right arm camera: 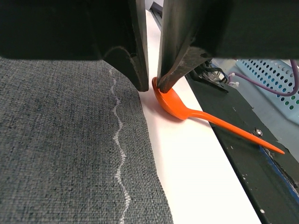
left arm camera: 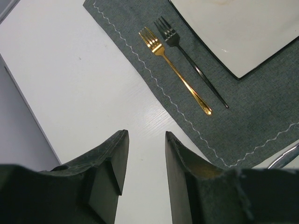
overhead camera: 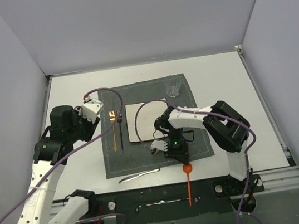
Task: Set the dinner table for one person
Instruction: Pick up the spoon from the center of the board.
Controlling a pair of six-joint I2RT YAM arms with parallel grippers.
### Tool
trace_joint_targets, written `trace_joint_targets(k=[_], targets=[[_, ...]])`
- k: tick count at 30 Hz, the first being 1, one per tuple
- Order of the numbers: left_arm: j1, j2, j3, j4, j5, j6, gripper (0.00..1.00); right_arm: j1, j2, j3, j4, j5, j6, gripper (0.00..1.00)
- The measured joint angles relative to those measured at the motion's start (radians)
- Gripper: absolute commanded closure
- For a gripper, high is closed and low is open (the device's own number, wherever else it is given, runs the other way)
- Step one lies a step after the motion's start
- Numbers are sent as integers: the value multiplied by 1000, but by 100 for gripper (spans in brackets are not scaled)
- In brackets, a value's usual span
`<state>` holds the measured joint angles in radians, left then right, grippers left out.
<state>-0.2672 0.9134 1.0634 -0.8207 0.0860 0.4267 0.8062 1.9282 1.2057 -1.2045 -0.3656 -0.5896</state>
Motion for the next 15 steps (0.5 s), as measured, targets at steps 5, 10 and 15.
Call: trace_joint_targets(k=[5,10,15], targets=[[-3,6,5,-6,0,4,64,3,0,0,-6,10,2,90],[-8,8,10,-6,0,5,64,13,0,0,-9,15,12,100],[-12,11,10,-6,-4,7,64,14,0,3,-12,15,20,100]])
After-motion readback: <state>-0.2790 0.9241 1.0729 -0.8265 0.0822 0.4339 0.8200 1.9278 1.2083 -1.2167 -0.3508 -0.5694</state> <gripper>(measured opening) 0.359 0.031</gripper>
